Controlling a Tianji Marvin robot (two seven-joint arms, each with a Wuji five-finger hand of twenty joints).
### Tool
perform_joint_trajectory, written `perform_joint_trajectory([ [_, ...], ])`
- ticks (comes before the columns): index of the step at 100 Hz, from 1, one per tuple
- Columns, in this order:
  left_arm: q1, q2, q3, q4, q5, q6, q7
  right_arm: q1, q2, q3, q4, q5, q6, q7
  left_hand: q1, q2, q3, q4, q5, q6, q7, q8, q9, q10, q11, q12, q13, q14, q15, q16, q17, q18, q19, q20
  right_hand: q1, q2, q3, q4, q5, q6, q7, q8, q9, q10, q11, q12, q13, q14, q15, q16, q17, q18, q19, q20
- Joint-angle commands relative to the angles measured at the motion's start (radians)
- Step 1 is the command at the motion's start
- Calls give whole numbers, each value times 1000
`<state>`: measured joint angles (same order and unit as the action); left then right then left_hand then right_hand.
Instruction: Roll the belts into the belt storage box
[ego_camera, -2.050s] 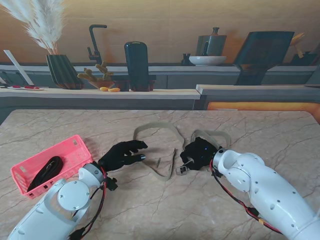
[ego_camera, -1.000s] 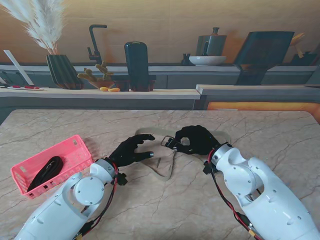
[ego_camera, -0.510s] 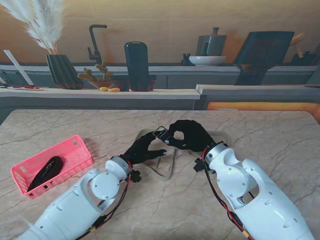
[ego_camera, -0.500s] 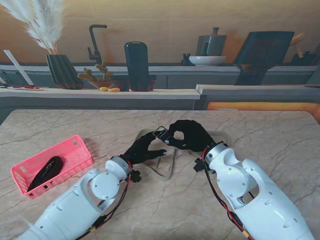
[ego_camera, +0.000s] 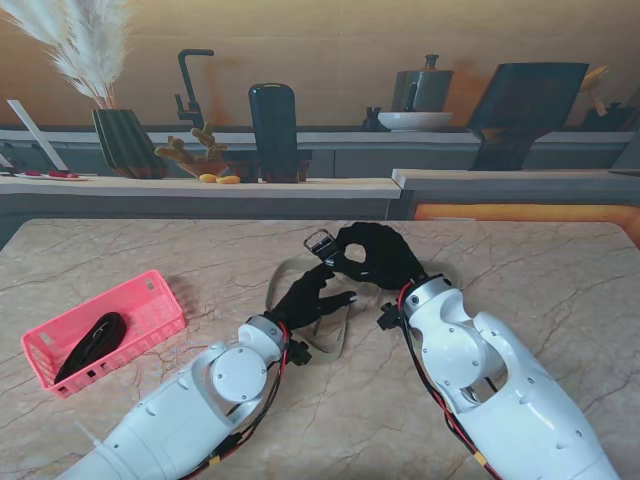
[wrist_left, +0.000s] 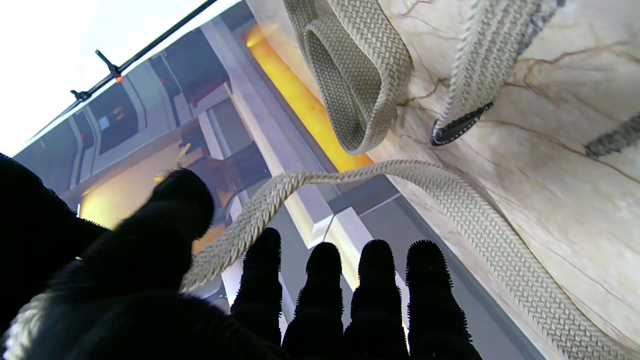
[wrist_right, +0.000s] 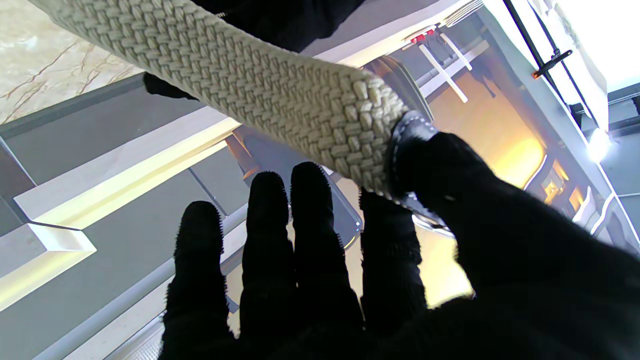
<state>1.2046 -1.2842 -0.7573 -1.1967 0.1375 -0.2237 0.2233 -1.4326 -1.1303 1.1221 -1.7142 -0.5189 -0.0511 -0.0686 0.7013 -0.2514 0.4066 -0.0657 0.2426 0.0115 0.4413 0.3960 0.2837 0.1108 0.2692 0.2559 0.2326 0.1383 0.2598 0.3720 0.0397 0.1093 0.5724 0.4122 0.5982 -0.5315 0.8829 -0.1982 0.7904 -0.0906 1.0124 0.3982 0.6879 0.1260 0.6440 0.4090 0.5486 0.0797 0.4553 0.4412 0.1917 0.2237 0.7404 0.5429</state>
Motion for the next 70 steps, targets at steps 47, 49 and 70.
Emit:
perform_joint_trajectory([
  [47, 44, -35, -4, -29, -58, -25, 50, 5, -21, 2, 17, 8, 52, -48, 446, 262, -450, -13, 227, -95, 237, 119, 292, -96, 107, 44, 114, -68, 107, 18, 16, -16, 159, 12, 15, 25, 29, 39, -17, -51, 71, -7, -25, 9, 40, 16, -38, -10, 31, 10, -12, -13, -2, 0],
  [49, 44, -35, -3, -29, -58, -27, 52, 4, -21, 1, 18, 8, 53, -49, 448, 261, -450, -13, 235, -96, 247, 122, 303, -98, 109, 45, 119, -68, 111, 18, 18, -12, 166, 12, 15, 25, 28, 39, -18, -51, 71, -7, -25, 10, 40, 16, -38, -10, 32, 10, -12, -13, -2, 0],
  [70, 52, -42, -7, -33, -54, -42, 83, 2, -22, -1, 19, 5, 69, -53, 480, 229, -440, -2, 273, -83, 394, 167, 420, -56, 177, 83, 191, -45, 167, 36, 44, 29, 251, 24, 13, 29, 22, 40, -24, -63, 72, -10, -22, 9, 44, 17, -34, -10, 36, 12, -12, -12, 1, 0],
])
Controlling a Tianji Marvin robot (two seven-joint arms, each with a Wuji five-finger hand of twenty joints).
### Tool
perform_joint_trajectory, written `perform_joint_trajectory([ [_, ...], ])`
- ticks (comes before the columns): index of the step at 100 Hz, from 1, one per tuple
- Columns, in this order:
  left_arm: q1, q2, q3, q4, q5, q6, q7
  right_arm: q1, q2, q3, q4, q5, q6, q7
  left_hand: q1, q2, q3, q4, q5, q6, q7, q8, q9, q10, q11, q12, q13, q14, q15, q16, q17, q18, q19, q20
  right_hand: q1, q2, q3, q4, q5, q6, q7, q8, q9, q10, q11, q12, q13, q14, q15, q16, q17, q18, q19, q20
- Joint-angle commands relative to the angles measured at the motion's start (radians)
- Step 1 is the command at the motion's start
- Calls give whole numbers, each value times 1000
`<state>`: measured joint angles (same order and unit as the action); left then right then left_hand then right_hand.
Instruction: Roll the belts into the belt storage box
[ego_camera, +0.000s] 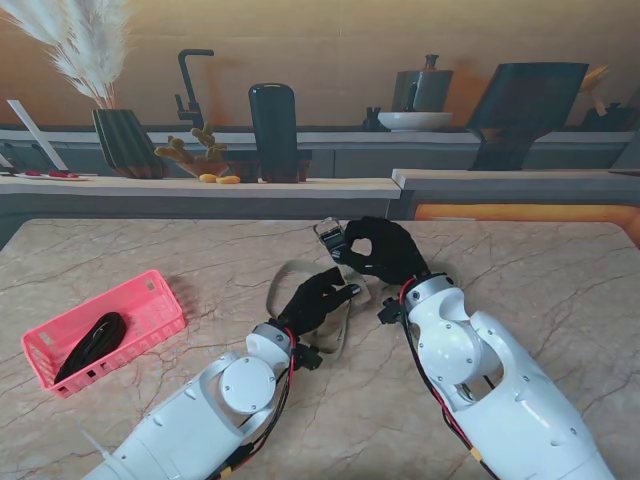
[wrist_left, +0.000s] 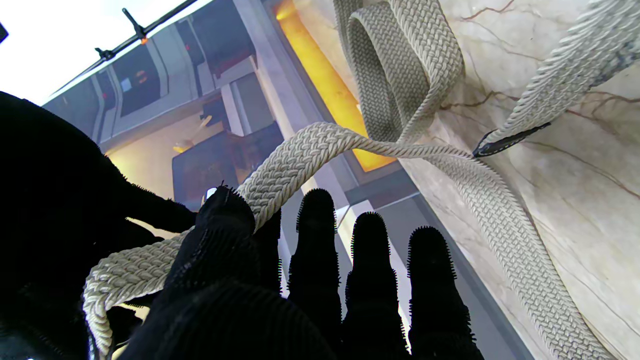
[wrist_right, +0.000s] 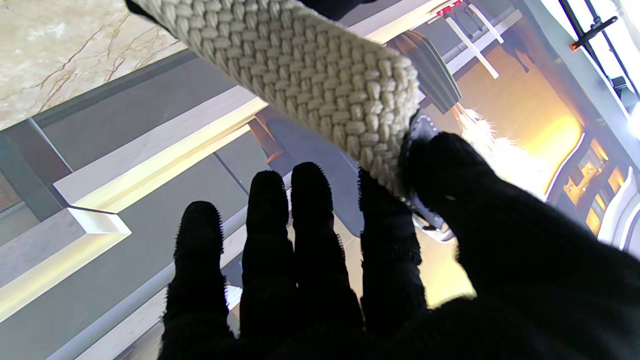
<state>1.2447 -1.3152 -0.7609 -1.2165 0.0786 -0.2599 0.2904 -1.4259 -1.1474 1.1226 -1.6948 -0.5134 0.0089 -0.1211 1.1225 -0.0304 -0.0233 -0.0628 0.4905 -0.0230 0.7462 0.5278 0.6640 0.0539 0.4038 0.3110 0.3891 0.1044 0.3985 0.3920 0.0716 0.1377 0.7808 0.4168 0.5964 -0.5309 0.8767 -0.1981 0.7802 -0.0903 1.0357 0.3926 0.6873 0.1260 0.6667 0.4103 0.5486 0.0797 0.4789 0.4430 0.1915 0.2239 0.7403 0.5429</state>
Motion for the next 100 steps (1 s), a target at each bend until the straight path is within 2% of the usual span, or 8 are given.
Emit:
perform_joint_trajectory([
  [1, 13, -12, -4, -13, 7, -6, 19, -5, -6, -1, 0, 0, 10, -1, 60, 6, -10, -5, 24, -46, 98, 38, 44, 5, 47, 31, 38, -10, 34, 18, 14, 4, 51, 22, 14, 28, 28, 40, -15, -63, 48, -4, -21, 8, 21, 16, -34, -10, 13, 10, -11, -12, 1, 0],
  [17, 21, -15, -10, -20, 24, -9, 49, -7, -7, -4, 2, 5, 22, -4, 65, -19, -4, 0, 37, -13, 186, 78, 108, 15, 124, 80, 93, 13, 104, 51, 35, 22, 120, 46, 15, 30, 23, 41, -17, -67, 49, -6, -19, 9, 23, 16, -32, -9, 15, 11, -11, -12, 2, -1],
  [27, 25, -13, -14, -26, 26, -7, 50, -8, -9, -5, 1, 5, 30, -10, 85, -36, 4, 2, 44, 49, 219, 125, 149, 65, 198, 145, 139, 56, 178, 94, 52, 33, 169, 66, 13, 35, 19, 42, -23, -72, 48, -7, -18, 11, 23, 17, -31, -8, 16, 12, -11, -12, 3, -1],
  [46, 33, -9, -20, -31, 34, -7, 50, -11, -10, 1, -6, 8, 44, -13, 72, -102, 78, 20, 26, 78, 263, 179, 251, 87, 372, 355, 259, 103, 346, 242, 110, 61, 248, 102, 8, 42, 2, 42, -29, -83, 49, -5, -7, 9, 29, 19, -21, -8, 23, 16, -7, -11, 6, -2],
  [56, 36, -11, -21, -37, 23, -4, 51, -13, -11, -2, -7, 19, 58, -9, -26, -194, 302, 17, 17, 35, 288, 219, 269, 85, 424, 418, 296, 101, 399, 296, 140, 69, 277, 115, 4, 44, -7, 42, -26, -89, 50, -4, 4, 7, 30, 19, -12, -8, 26, 17, -5, -10, 7, -2],
  [73, 54, -10, -31, -73, -39, 11, 28, -11, -12, -8, -3, 33, 74, -2, 9, -210, 399, 33, -46, -56, 359, 298, 228, 51, 410, 597, 299, 92, 425, 340, 147, 68, 287, 128, 2, 46, -15, 43, -26, -96, 49, -4, 19, 4, 30, 20, 1, -6, 29, 20, 0, -8, 8, -3],
  [87, 64, 0, -40, -93, -47, 13, 7, -12, -12, -7, -5, 37, 98, 4, -29, -222, 506, 92, -57, -51, 403, 347, 239, 39, 461, 672, 330, 95, 483, 414, 161, 79, 311, 165, -13, 48, -33, 40, -29, -98, 46, -2, 31, 11, 30, 20, 13, 0, 34, 24, 5, -2, 9, -3],
  [100, 75, 12, -49, -108, -36, 4, -11, -14, -8, 1, -6, 17, 125, 16, -151, -268, 676, 204, -20, -25, 419, 379, 288, 59, 525, 684, 384, 112, 553, 477, 187, 101, 360, 214, -28, 48, -49, 44, -37, -82, 39, -1, 35, 25, 28, 22, 14, 15, 40, 30, 9, 6, 10, -3],
])
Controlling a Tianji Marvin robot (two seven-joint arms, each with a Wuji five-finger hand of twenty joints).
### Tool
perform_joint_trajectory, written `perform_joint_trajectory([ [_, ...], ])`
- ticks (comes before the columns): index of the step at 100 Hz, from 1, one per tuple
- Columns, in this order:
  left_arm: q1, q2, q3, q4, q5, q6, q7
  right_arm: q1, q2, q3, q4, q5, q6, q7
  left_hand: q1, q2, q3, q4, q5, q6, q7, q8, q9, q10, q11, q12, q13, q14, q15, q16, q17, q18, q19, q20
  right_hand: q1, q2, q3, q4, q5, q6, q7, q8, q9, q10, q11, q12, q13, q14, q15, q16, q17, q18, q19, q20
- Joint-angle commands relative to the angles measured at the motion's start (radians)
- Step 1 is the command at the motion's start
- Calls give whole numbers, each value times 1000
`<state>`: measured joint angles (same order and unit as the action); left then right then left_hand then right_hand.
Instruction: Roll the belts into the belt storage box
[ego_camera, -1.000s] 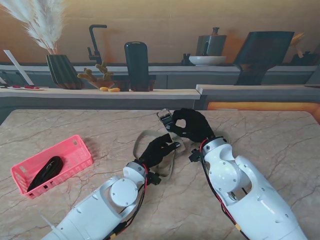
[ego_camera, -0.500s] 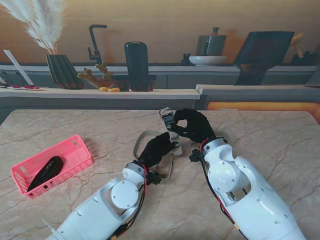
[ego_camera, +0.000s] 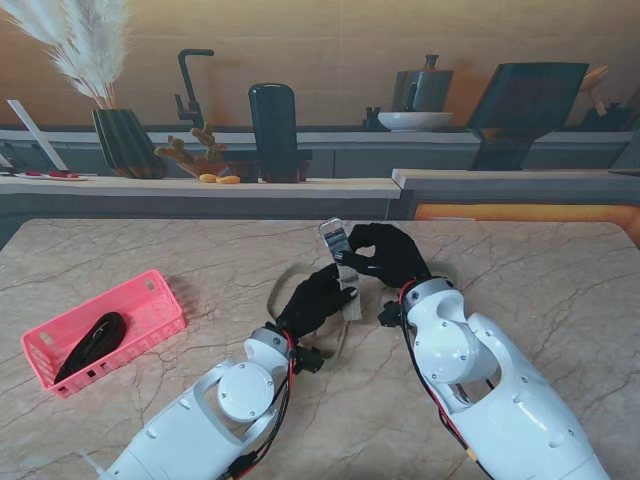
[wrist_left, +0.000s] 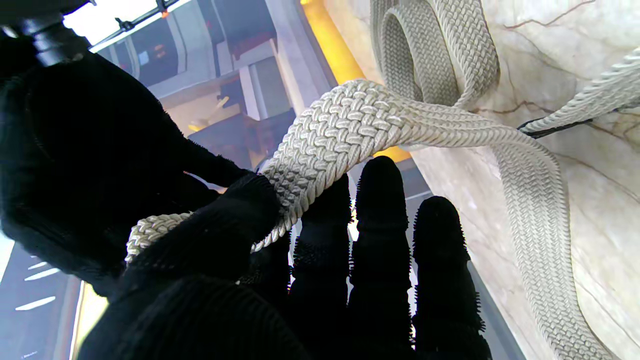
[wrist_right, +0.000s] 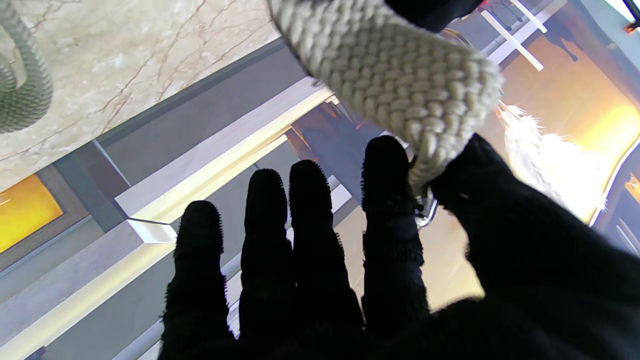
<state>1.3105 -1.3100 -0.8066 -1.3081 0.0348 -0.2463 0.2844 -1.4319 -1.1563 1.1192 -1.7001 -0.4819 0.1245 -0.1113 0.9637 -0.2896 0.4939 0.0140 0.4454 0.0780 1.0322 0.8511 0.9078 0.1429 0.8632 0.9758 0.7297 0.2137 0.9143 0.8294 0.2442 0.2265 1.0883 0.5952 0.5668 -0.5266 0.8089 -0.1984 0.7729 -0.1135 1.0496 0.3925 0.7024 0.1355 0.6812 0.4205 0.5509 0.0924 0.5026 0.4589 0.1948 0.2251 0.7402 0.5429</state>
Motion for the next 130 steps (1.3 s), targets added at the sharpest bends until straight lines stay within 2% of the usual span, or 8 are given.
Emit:
perform_joint_trajectory([
  [1, 10, 8, -4, -17, 11, -10, -5, -8, 2, 5, -1, -16, 11, 8, -1, -14, 172, 135, 30, -122, 134, 57, 48, -28, 69, 19, 48, 6, 41, 42, 17, 15, 56, 38, -2, 43, 15, 45, -35, -54, 20, -2, 20, 18, 13, 12, 11, 5, 17, 15, 5, 6, 10, -3],
  [9, 16, 12, -9, -18, 32, -22, -1, -11, 7, 12, -3, -37, 28, 24, -58, -43, 255, 186, 58, -111, 142, 61, 80, -19, 91, 18, 75, 15, 67, 52, 33, 26, 79, 51, -27, 32, -5, 50, -46, -14, -12, -16, 20, 37, 4, 10, 8, 22, 20, 20, 7, 15, 14, -1],
  [20, 24, 16, -15, -24, 52, -34, 7, -16, 20, 26, -7, -72, 40, 64, -79, -44, 277, 207, 62, -114, 144, 64, 84, -18, 95, 19, 77, 17, 72, 54, 34, 27, 84, 52, -112, 51, -26, 75, -5, 65, -191, 44, 21, 62, -23, 5, 6, 46, 10, 24, 7, 27, 14, 4],
  [27, 29, 18, -19, -29, 58, -39, 10, -21, 32, 38, -16, -89, 44, 113, -61, -20, 236, 201, 48, -130, 135, 75, 61, -26, 88, 26, 54, 7, 60, 54, 19, 15, 68, 47, -177, 75, -56, 129, 31, 102, -321, 158, 25, 77, -42, 1, 7, 60, 1, 26, 6, 31, 4, 12],
  [43, 39, 18, -23, -43, 40, -38, 6, -28, 47, 60, -21, -100, 20, 170, -8, 21, 144, 171, 19, -155, 118, 89, 21, -44, 60, 37, 15, -5, 21, 53, -8, 0, 38, 40, -199, 122, -152, 127, 46, 110, -394, 186, 41, 85, -72, -4, 17, 68, -18, 30, 12, 29, -19, 26],
  [93, 62, 17, -34, -67, 47, -33, 30, -76, 46, 129, 33, -275, -290, -22, 28, 25, 95, 124, -4, -155, 97, 64, 7, -42, 31, 34, 1, -2, -2, 47, -18, -4, 30, 44, -116, 165, -120, 154, -305, -41, -420, 197, -90, 9, -58, -5, 70, -12, 60, 81, 108, -56, 70, 79],
  [116, 65, 9, -37, -65, 52, -9, 60, -100, 53, 153, 32, -356, -364, -66, 59, 42, 48, 92, -35, -141, 94, 7, -12, -42, 22, 25, -9, -5, -3, 41, -24, -8, 32, 45, -121, -98, 162, 150, -376, 38, -374, 140, -126, -17, -35, -36, 131, -45, 159, 109, 161, -83, 195, 74],
  [130, 62, 5, -36, -59, 61, -3, 74, -110, 62, 157, 25, -381, -400, -44, 70, 47, 33, 81, -43, -135, 94, -8, -20, -41, 19, 22, -20, -1, -8, 36, -29, -10, 31, 44, -161, -122, -43, 110, -402, 103, -440, 98, -178, 15, -78, -48, 185, -76, 269, 172, 206, -98, 227, 82],
])
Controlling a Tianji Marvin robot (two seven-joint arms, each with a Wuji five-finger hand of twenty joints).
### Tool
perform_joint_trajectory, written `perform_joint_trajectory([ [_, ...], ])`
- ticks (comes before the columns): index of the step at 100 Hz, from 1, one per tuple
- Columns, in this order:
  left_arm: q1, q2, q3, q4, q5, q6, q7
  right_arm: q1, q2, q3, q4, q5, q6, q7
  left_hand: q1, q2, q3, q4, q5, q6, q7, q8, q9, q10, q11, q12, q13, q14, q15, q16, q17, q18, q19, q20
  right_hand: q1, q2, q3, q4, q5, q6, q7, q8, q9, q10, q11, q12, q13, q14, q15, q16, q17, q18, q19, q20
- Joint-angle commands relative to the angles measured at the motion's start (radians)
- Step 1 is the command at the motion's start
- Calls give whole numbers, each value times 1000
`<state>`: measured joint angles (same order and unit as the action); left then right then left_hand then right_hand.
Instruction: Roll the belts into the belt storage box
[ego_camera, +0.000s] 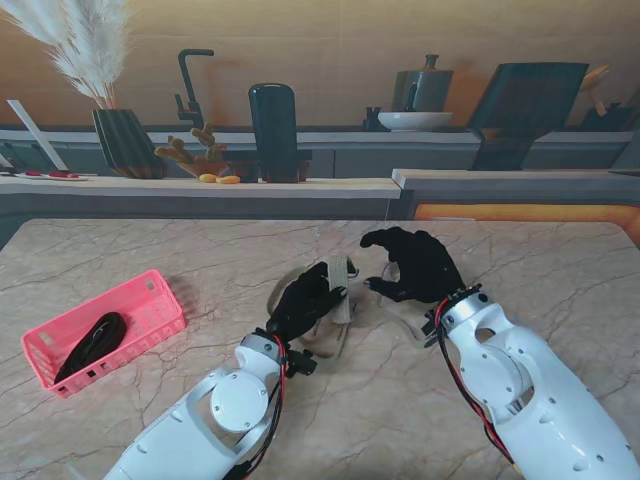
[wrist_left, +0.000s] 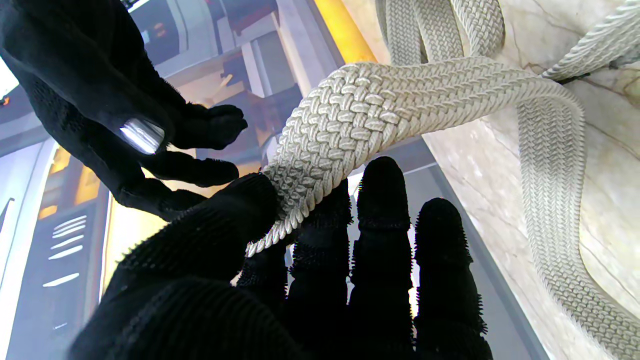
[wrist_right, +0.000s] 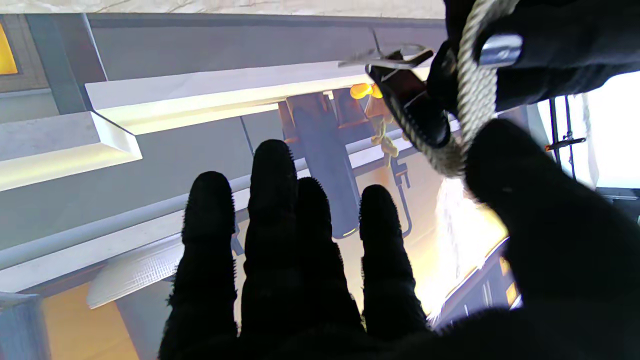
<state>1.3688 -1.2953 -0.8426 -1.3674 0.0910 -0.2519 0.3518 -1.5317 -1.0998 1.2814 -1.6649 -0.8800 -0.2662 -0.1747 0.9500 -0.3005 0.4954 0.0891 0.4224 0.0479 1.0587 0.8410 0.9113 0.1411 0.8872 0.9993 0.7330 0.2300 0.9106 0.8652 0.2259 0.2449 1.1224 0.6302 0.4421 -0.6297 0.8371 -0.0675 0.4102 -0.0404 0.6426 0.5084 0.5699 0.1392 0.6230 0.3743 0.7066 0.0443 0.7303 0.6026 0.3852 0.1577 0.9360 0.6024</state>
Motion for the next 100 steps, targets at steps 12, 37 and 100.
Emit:
perform_joint_trajectory([
  [12, -1, -13, 5, 11, 16, 2, 20, 7, 2, -31, 2, 50, -7, 26, 113, 68, -7, -15, -33, -103, 73, -18, -35, -40, -9, -7, -31, -18, -7, -10, -16, -29, -3, 6, -58, -5, -226, 5, -42, 68, -69, -21, -68, 37, -23, 3, 39, -38, 76, 44, 27, -27, 23, 22],
  [37, -14, -14, 17, 33, 43, -12, 27, 76, -9, -100, 52, 109, 34, 26, 135, 73, -36, -34, -35, -105, 74, -27, -42, -38, -15, -10, -38, -18, -12, -17, -19, -28, -5, 3, -50, 23, -209, 11, -41, 93, -82, -14, -94, 59, -2, 6, 36, -33, 38, 14, 45, -32, 11, 9],
  [100, -19, -19, 19, 46, 58, -9, 46, 128, -23, -169, 99, 192, 45, 30, 142, 61, -81, -80, -30, -87, 20, -92, -48, -29, -63, -34, -47, -11, -35, -39, -22, -25, -9, -5, 309, 115, 25, -160, 407, -149, 405, -234, 386, -44, 22, -10, 369, -18, 3, 19, 240, -11, 79, -69],
])
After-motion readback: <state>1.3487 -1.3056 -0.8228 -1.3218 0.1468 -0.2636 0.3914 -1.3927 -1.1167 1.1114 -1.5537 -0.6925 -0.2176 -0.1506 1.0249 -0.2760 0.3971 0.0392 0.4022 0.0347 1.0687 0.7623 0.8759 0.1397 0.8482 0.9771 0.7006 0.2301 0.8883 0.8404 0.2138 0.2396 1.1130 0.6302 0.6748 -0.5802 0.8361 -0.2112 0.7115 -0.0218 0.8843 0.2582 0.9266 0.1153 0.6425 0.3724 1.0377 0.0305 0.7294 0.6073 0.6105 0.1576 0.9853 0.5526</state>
